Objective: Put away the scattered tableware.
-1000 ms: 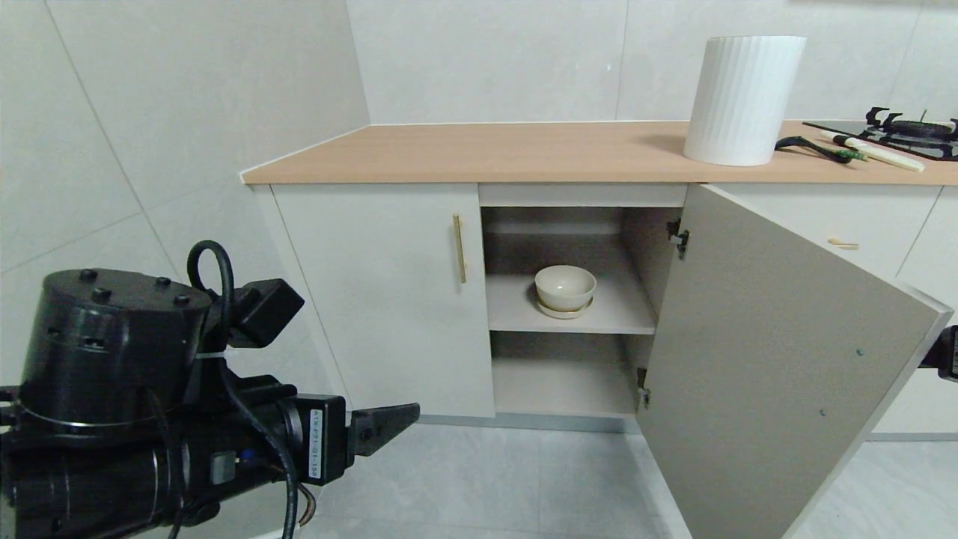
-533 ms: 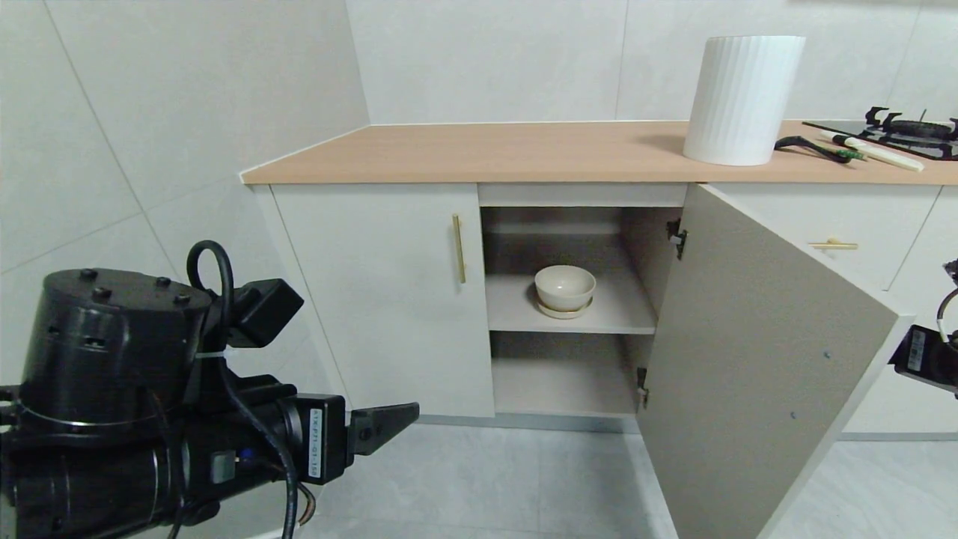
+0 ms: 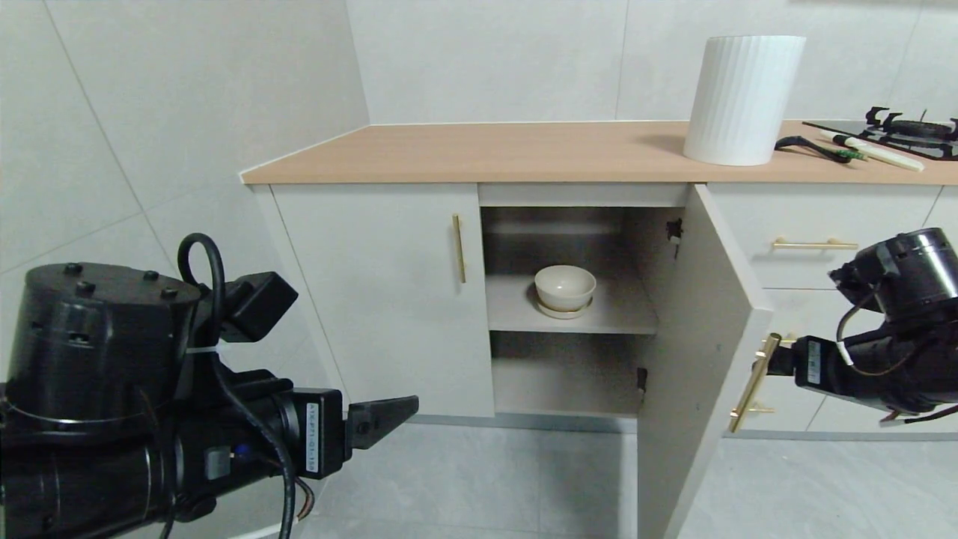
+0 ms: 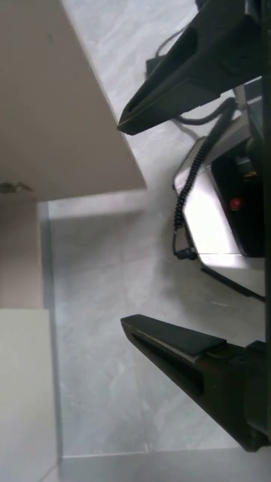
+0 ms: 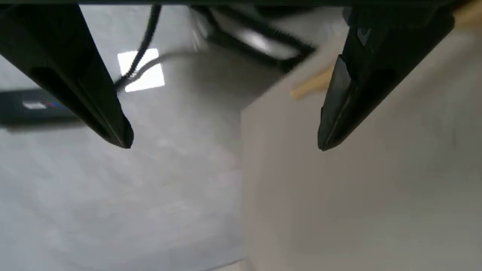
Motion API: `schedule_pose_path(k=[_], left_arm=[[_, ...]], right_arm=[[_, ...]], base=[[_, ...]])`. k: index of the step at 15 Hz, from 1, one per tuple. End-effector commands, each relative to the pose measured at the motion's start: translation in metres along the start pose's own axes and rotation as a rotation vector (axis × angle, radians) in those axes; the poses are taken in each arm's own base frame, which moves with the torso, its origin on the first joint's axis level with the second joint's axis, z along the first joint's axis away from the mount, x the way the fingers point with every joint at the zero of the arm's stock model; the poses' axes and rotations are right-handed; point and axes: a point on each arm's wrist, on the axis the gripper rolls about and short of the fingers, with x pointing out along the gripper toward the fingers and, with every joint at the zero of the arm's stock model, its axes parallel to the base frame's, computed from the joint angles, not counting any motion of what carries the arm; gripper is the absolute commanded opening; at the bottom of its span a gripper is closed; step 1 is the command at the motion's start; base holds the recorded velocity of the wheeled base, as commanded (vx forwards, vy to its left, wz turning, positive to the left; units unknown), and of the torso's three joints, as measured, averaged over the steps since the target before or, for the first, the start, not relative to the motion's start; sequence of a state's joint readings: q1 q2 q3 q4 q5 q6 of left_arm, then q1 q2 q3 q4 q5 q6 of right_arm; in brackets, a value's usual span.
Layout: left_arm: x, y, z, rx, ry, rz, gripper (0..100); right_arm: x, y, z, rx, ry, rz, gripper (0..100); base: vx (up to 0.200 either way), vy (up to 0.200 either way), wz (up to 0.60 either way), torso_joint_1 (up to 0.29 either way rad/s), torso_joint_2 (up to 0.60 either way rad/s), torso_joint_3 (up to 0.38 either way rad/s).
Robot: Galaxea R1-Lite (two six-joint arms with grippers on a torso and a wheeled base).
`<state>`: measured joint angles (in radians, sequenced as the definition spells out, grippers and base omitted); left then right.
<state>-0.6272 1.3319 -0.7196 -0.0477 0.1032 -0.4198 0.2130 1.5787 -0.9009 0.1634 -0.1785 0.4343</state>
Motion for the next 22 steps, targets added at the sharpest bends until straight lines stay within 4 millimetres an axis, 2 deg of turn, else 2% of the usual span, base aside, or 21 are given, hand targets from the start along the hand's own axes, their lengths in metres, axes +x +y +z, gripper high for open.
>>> schedule_pose_path(k=[1, 3, 4, 6, 8, 13, 19, 22], left_arm=[[-0.003, 0.0, 0.0, -0.002, -0.01, -0.005, 100], [-0.002, 0.001, 0.0, -0.003, -0.006, -0.002, 100], [-0.002, 0.001, 0.0, -0.003, -0.006, -0.002, 100], [-0.003, 0.001, 0.0, -0.005, -0.01, -0.004, 100], [-0.007, 0.002, -0.002, 0.003, -0.012, -0.01, 100], [-0.01, 0.002, -0.002, 0.026, -0.031, -0.014, 100], [-0.008, 0.003, -0.003, 0.037, -0.051, -0.019, 100], [-0.007, 0.007, -0.003, 0.05, -0.049, 0.001, 100]], right_arm=[[0.02, 0.041, -0.006, -0.088, 0.035, 0.086, 100], [0.035, 0.068, -0.004, -0.133, 0.05, 0.153, 100], [0.036, 0.069, -0.003, -0.134, 0.05, 0.156, 100], [0.054, 0.093, 0.01, -0.144, 0.04, 0.198, 100], [0.064, 0.103, 0.018, -0.138, 0.032, 0.22, 100], [0.084, 0.112, 0.018, -0.124, 0.023, 0.262, 100], [0.103, 0.12, 0.018, -0.023, -0.013, 0.291, 100], [0.106, 0.12, 0.017, -0.008, -0.017, 0.296, 100]], base=[[0.0, 0.0, 0.0, 0.0, 0.0, 0.0], [0.0, 0.0, 0.0, 0.0, 0.0, 0.0], [0.0, 0.0, 0.0, 0.0, 0.0, 0.0], [0.0, 0.0, 0.0, 0.0, 0.0, 0.0], [0.0, 0.0, 0.0, 0.0, 0.0, 0.0], [0.0, 0.0, 0.0, 0.0, 0.0, 0.0], [0.0, 0.0, 0.0, 0.0, 0.0, 0.0], [0.2, 0.0, 0.0, -0.001, 0.0, 0.006]])
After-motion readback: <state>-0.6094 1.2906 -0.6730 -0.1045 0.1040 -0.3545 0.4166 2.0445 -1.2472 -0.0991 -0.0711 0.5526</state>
